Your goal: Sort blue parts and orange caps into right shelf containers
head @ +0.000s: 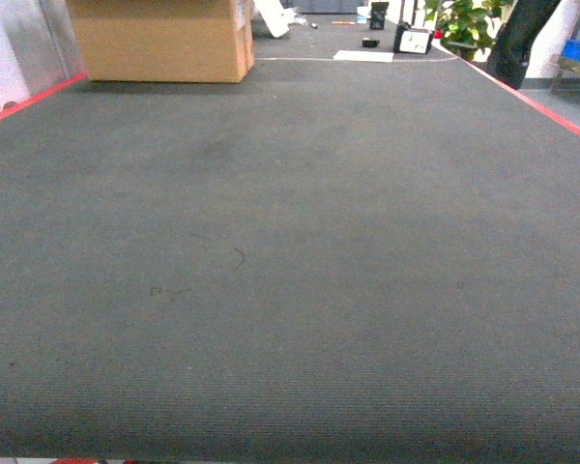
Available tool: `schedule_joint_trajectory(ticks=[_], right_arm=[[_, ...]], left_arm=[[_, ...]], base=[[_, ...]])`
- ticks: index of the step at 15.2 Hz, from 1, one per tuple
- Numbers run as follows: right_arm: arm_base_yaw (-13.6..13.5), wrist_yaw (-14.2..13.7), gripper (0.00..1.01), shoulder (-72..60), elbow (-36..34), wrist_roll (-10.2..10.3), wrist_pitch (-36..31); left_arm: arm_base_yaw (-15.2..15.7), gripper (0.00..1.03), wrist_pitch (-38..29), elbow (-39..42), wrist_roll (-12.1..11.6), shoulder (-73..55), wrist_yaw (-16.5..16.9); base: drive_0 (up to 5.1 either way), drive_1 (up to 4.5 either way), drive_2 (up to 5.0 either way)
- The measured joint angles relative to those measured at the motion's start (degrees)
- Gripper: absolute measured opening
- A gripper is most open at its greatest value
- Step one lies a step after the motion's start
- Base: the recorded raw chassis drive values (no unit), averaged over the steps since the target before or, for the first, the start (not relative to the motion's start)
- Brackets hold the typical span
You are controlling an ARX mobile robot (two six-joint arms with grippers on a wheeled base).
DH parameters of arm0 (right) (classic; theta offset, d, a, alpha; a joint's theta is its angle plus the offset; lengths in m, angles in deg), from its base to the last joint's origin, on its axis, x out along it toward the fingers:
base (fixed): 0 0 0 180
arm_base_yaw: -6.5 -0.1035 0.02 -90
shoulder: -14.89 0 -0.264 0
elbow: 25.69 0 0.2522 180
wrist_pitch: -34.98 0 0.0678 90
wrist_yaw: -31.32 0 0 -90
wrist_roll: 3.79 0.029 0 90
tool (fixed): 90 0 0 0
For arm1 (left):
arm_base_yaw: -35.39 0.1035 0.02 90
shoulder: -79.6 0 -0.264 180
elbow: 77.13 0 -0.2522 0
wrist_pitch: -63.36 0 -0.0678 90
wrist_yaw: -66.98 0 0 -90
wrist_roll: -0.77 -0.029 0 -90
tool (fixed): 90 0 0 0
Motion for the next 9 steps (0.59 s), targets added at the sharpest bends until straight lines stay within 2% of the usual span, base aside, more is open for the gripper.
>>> schedule_joint_trajectory(ticks=[3, 4, 5, 6, 7, 8, 9], right_arm=[[2.25, 2.19, 0.46, 3.98, -1.66, 0.09, 2.08], [4.09, 5.01, 0.46, 5.55, -2.32, 0.11, 3.41], [8.39, 8.37, 0.46, 7.32, -2.93, 0.11, 4.46], [9.18, 8.11, 0.46, 8.94, -3.26, 0.24, 5.46], [9.05, 8.92, 0.46, 9.99, -3.54, 0.28, 6.08], [8.76, 9.11, 0.46, 10.95, -3.76, 0.31, 6.75], [8.81, 9.03, 0.46, 12.31, -4.17, 0.33, 7.89]], left_arm=[[2.43, 0.44, 2.45, 1.40, 0.04, 4.09, 2.56], [3.19, 0.44, 3.67, 1.86, 0.04, 5.68, 3.61], [7.61, 0.44, 5.14, 2.43, 0.02, 7.72, 8.55], [9.97, 0.44, 6.32, 2.67, 0.09, 9.31, 8.50], [9.86, 0.44, 7.06, 2.78, 0.09, 10.47, 9.09], [9.46, 0.44, 4.68, 4.20, 0.07, 10.86, 9.84], [9.29, 0.44, 6.80, 4.15, 0.09, 12.13, 9.79]], base=[[0.0, 0.00, 0.0], [0.0, 0.00, 0.0], [0.0, 0.00, 0.0], [0.0, 0.00, 0.0], [0.0, 0.00, 0.0], [0.0, 0.00, 0.0], [0.0, 0.00, 0.0]])
